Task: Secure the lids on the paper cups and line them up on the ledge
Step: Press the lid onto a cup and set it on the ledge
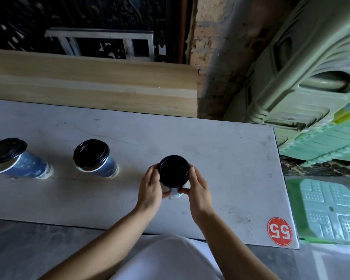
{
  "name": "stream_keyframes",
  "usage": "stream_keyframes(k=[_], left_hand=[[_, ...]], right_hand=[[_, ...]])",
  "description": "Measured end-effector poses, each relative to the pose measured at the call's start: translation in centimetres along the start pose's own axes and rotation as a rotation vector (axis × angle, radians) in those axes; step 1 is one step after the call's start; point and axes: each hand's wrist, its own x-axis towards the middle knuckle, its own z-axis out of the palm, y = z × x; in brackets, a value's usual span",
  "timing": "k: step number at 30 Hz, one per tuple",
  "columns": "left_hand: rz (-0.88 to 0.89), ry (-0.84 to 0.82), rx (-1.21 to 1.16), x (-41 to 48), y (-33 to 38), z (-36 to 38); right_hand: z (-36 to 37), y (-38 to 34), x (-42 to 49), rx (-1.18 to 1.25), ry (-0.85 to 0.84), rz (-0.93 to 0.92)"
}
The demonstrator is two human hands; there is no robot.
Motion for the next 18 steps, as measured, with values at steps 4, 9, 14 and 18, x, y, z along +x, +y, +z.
stream_keyframes(k=[4,9,14,18], left_hand=[[-0.025,0.029,0.048,-0.8,-0.4,0.7],[-0.081,0.019,-0.064,-1.2,0.2,1.6],[-0.133,-0.076,-0.051,-2.4,0.8,2.4],[-0.188,-0.019,-0.08,-1.8,0.6,2.8]], right_hand=[[-0.4,-0.7,1.0,-0.032,0.035,0.014],[-0.9,-1.7,1.2,0.013,-0.017,0.114],[-2.2,-2.2,2.3,0.014,0.039,0.127],[-2.7,-0.1,1.9,-0.028,0.048,0.069]])
